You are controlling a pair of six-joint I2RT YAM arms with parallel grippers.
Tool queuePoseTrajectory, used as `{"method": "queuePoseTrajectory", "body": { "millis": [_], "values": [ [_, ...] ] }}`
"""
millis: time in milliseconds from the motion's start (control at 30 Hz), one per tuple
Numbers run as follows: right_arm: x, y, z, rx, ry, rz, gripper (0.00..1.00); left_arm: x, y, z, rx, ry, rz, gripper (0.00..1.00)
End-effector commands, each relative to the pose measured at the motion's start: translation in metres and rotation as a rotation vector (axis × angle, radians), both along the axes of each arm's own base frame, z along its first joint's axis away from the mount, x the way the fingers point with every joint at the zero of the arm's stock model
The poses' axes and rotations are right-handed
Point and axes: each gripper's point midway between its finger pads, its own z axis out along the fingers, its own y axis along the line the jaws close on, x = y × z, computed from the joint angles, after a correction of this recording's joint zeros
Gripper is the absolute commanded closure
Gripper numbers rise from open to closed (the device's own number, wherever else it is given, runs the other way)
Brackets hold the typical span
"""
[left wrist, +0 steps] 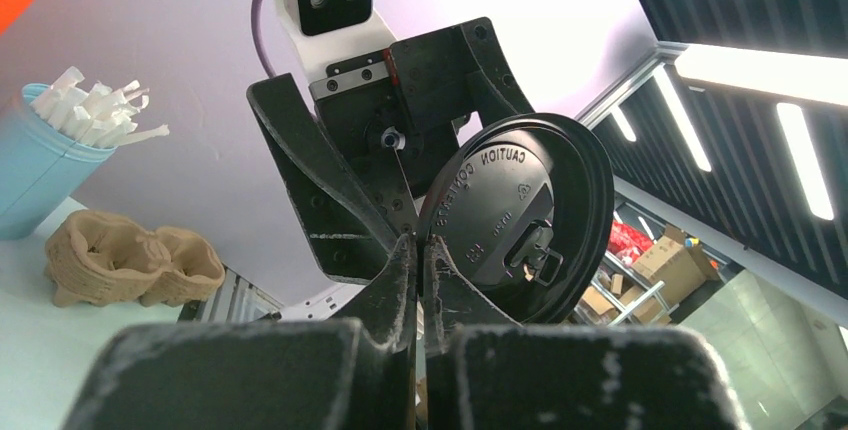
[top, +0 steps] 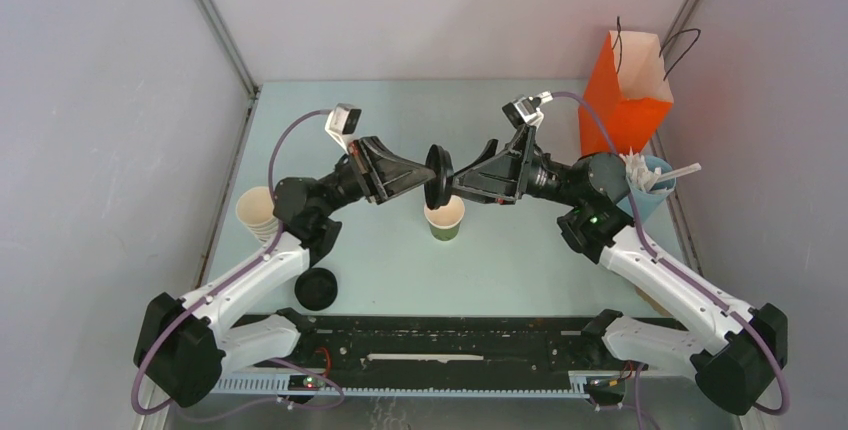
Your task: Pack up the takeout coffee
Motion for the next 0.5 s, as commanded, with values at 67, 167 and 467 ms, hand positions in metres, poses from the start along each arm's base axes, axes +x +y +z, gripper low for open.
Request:
{"method": "queuePoseTrajectory", "body": {
  "millis": [67,167,467],
  "values": [
    [-0.0065,0.0048,0.0048,0.026,-0.005,0.032,0.0,-0.0058,0.0003,-0.0025,-0.003,-0.009,-0.015,1.0],
    [-0.0062,0.0071,0.0024,0.017,-0.002,0.028,0.0,-0.0075,0.0015,0.0005,-0.015,-0.014,-0.019,1.0],
    [-0.0018,0.0126,-0.0013,0.013,0.018,0.02,0.0,-0.008,0.0023,-0.0017,-0.015,-0.011,-0.016,1.0]
  ]
}}
